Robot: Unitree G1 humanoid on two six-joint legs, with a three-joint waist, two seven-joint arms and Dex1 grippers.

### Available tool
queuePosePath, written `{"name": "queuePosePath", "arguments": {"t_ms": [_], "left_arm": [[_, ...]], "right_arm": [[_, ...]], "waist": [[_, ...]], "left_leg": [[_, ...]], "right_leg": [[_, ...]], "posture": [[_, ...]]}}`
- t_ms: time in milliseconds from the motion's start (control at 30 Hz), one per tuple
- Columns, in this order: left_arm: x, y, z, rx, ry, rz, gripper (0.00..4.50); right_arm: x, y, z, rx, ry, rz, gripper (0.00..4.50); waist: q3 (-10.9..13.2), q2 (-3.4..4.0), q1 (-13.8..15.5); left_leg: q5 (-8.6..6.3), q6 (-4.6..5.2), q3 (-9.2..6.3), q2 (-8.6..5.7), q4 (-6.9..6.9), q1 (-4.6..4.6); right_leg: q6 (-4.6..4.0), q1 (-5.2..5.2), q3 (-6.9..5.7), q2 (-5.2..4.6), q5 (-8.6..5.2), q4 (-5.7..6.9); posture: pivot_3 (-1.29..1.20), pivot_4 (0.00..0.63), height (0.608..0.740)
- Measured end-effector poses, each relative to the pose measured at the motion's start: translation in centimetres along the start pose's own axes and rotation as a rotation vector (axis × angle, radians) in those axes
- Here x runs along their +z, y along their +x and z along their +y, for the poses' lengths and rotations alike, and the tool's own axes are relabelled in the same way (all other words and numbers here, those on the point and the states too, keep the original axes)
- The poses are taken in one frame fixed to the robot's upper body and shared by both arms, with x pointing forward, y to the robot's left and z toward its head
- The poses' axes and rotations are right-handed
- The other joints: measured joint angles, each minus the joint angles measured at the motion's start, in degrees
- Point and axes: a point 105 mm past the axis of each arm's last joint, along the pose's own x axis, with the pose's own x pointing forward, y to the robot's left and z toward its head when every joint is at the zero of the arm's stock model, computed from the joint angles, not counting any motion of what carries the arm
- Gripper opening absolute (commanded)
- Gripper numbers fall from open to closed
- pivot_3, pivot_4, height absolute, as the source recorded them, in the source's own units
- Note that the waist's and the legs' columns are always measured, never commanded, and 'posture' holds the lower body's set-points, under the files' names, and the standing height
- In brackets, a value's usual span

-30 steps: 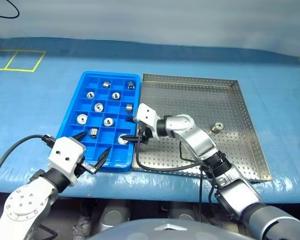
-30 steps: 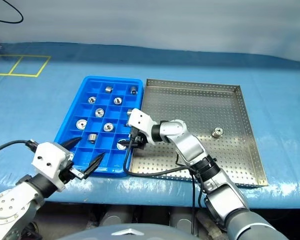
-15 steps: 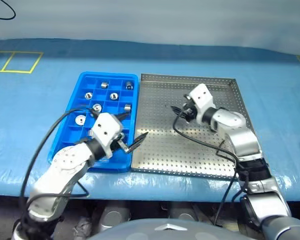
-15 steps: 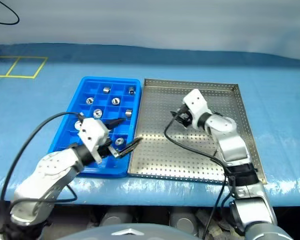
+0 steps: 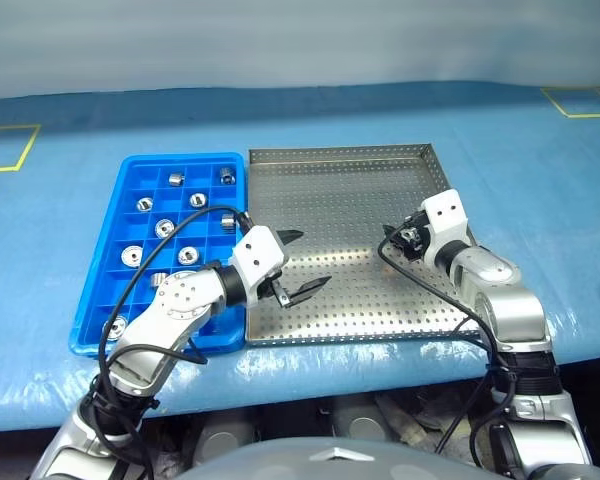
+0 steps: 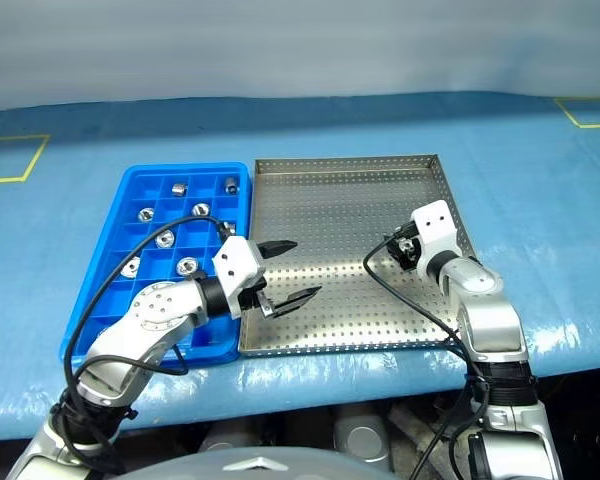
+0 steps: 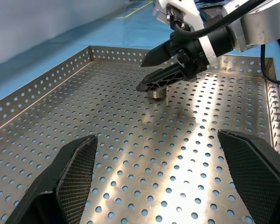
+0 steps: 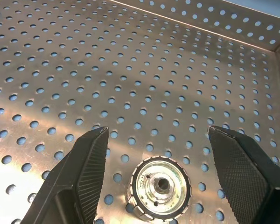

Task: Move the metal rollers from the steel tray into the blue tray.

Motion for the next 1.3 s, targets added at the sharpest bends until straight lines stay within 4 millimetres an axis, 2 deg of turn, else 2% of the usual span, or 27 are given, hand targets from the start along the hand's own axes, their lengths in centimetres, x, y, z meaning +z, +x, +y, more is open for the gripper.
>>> {"name": "queuePosePath", "arguments": {"t_ms": [367, 467, 567, 600, 833, 933, 1033, 1133, 1300], "left_arm": [[-0.7, -0.5, 0.2, 0.030, -0.006, 0.015, 4.50], [-0.8, -0.6, 0.2, 0.036, -0.004, 0.018, 4.50], [-0.9, -0.7, 0.3, 0.041, -0.004, 0.020, 4.50], [-0.9, -0.7, 0.4, 0.043, -0.004, 0.020, 4.50], [-0.9, -0.8, 0.4, 0.047, -0.004, 0.021, 4.50], [-1.0, -1.0, 0.6, 0.056, -0.006, 0.026, 4.50], [-1.3, -2.1, 0.8, 0.085, -0.018, 0.033, 4.50], [-1.7, -4.5, 1.5, 0.158, -0.012, 0.074, 4.50], [-2.4, -11.6, 3.4, 0.423, -0.002, 0.215, 4.50]], "right_arm": [[-2.7, 0.7, -0.6, -0.029, 0.076, 0.086, 3.56], [-3.0, 0.7, -0.7, -0.040, 0.081, 0.097, 2.95], [-3.1, 0.7, -0.7, -0.042, 0.084, 0.101, 1.94], [-3.1, 0.7, -0.7, -0.041, 0.085, 0.100, 1.73], [-3.0, 0.7, -0.6, -0.038, 0.084, 0.102, 1.71], [-2.3, 0.7, 0.0, -0.004, 0.071, 0.080, 1.71], [-0.7, 0.7, 1.9, 0.095, 0.050, 0.025, 1.71], [1.2, 0.8, 4.7, 0.236, 0.016, -0.031, 1.71], [5.5, 0.6, 12.4, 0.597, -0.081, -0.162, 1.71]], "waist": [[0.00, 0.00, 0.18], [0.00, 0.00, 0.25], [0.00, 0.00, 0.26], [0.00, 0.00, 0.26], [0.00, 0.01, 0.23], [0.00, 0.01, 0.11], [0.00, 0.02, -0.13], [0.03, 0.05, 0.03], [0.07, 0.00, 0.77]], "left_leg": [[-0.02, 0.03, 0.18, 0.01, 0.03, 0.02], [-0.03, 0.06, 0.25, 0.01, 0.03, 0.04], [-0.04, 0.07, 0.29, 0.01, 0.05, 0.05], [-0.04, 0.07, 0.31, 0.01, 0.05, 0.06], [-0.18, 0.32, 0.38, 0.01, 0.06, 0.07], [-0.18, 0.32, 0.43, 0.05, 0.06, 0.06], [-0.18, 0.31, 0.45, 0.15, 0.06, 0.06], [-0.19, 0.31, 0.43, 0.17, 0.06, 0.08], [-0.18, 0.27, 0.38, 0.33, 0.04, 0.10]], "right_leg": [[0.14, -0.03, 0.42, 0.40, 0.08, -0.02], [0.16, -0.03, 0.48, 0.40, 0.10, -0.02], [0.19, -0.03, 0.54, 0.42, 0.11, -0.02], [0.20, -0.03, 0.55, 0.42, 0.12, -0.02], [0.24, -0.04, 0.60, 0.41, 0.14, -0.03], [0.24, -0.08, 0.63, 0.39, 0.14, -0.03], [0.24, -0.12, 0.66, 0.31, 0.14, -0.03], [0.22, -0.14, 0.64, 0.31, 0.13, 0.01], [0.12, -0.16, 0.52, 0.35, 0.09, 0.02]], "posture": [[-0.17, 0.150, 0.740], [-0.17, 0.150, 0.740], [-0.18, 0.150, 0.740], [-0.18, 0.150, 0.740], [-0.18, 0.150, 0.740], [-0.16, 0.150, 0.740], [-0.13, 0.150, 0.740], [-0.09, 0.150, 0.740], [0.01, 0.150, 0.740]]}}
